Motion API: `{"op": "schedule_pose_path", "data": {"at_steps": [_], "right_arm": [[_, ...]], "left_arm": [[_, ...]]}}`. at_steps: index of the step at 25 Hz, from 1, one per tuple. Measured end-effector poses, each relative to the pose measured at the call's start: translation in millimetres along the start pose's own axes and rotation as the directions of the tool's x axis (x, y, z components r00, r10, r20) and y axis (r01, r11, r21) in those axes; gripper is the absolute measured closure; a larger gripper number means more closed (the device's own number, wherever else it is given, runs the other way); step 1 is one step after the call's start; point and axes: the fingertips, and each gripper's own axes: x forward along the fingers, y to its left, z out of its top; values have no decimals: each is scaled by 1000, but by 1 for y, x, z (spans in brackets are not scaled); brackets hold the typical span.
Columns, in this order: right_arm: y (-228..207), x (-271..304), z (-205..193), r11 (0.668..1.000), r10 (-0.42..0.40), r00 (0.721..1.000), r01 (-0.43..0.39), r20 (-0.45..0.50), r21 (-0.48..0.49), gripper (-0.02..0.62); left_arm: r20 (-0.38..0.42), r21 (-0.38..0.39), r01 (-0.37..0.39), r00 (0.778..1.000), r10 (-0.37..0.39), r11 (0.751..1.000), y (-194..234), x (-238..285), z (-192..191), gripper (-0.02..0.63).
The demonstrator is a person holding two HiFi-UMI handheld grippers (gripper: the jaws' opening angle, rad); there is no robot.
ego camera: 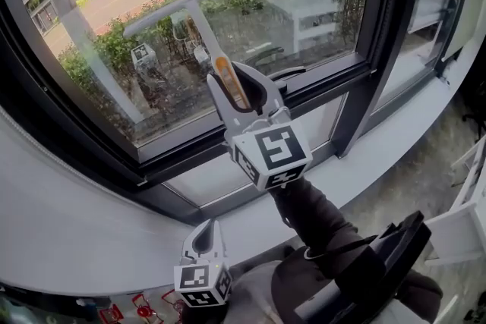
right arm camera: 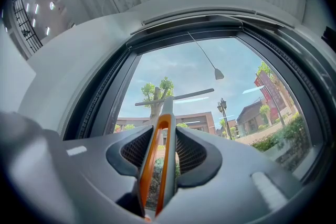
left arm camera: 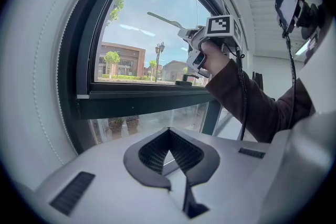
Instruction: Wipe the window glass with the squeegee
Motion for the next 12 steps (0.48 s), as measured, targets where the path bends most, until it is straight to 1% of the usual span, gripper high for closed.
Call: {"op": "schedule_pose_path", "data": {"at_steps": [12], "right_arm": [[0, -11, -16, 1000, -2, 1000, 3, -31, 15, 466]], "left_arm": [[-4, 3, 1, 1000, -1, 1000, -4, -2, -4, 606]]}}
